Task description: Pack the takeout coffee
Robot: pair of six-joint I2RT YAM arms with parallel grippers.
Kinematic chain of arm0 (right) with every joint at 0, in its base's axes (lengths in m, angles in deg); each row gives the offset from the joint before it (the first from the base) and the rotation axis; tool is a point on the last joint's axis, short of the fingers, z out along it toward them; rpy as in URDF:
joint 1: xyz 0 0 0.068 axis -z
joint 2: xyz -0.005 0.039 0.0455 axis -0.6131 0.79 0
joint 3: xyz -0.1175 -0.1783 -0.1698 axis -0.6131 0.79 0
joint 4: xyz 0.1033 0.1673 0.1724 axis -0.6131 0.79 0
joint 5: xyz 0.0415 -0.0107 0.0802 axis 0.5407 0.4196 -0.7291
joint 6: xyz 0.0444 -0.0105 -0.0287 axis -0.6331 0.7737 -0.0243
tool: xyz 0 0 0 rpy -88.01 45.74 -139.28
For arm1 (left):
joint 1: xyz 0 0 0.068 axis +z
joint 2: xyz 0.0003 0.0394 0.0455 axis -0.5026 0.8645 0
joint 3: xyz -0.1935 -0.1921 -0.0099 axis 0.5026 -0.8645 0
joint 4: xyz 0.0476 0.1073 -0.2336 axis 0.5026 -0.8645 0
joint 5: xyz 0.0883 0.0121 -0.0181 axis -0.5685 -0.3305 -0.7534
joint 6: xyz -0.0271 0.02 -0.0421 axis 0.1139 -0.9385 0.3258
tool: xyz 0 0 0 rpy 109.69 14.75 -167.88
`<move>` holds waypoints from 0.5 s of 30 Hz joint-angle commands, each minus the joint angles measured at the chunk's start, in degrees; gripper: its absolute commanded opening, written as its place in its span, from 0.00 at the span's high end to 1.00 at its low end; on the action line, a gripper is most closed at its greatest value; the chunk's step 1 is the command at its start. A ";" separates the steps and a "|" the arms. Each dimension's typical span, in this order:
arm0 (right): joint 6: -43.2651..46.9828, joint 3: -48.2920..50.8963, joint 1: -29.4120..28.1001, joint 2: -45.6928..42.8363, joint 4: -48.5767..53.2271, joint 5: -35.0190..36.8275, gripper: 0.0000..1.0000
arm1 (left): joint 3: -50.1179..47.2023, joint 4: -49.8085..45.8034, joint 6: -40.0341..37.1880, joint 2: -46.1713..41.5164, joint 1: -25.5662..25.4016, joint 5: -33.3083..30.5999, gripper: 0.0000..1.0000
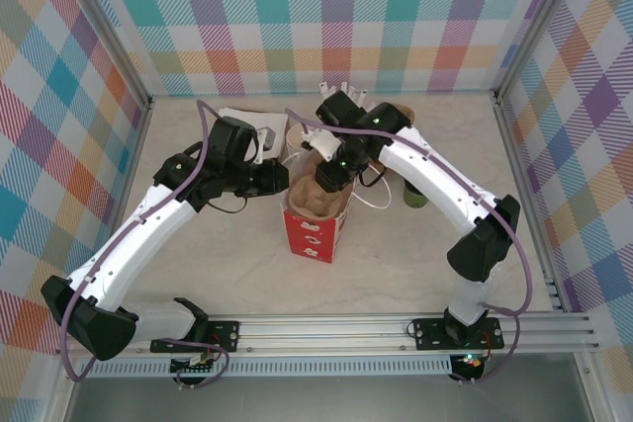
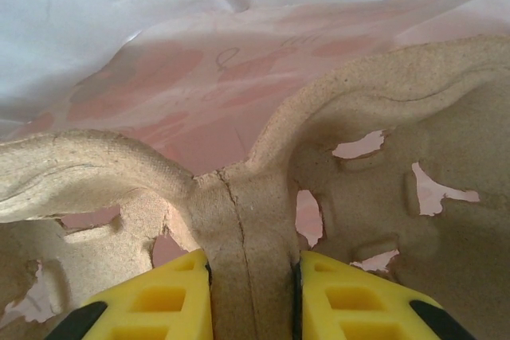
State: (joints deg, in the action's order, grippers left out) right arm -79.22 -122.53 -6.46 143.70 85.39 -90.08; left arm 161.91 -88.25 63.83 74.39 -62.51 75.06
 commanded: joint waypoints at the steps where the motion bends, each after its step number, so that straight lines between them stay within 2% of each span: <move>1: 3.55 -0.58 -1.39 0.80 2.24 1.97 0.74 | 1.64 1.31 0.11 -0.37 -0.01 1.96 0.86; 6: 6.45 -0.85 -2.75 2.60 1.43 3.60 0.74 | 2.10 1.30 0.55 0.17 -0.05 1.37 0.87; 15: 8.55 0.11 -3.01 4.74 -0.86 1.48 0.73 | 1.78 1.25 3.12 1.26 0.00 -0.57 0.86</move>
State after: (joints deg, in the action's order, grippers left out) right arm -72.71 -122.57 -9.17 147.33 85.17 -87.48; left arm 162.00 -88.16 65.42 75.25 -62.51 75.19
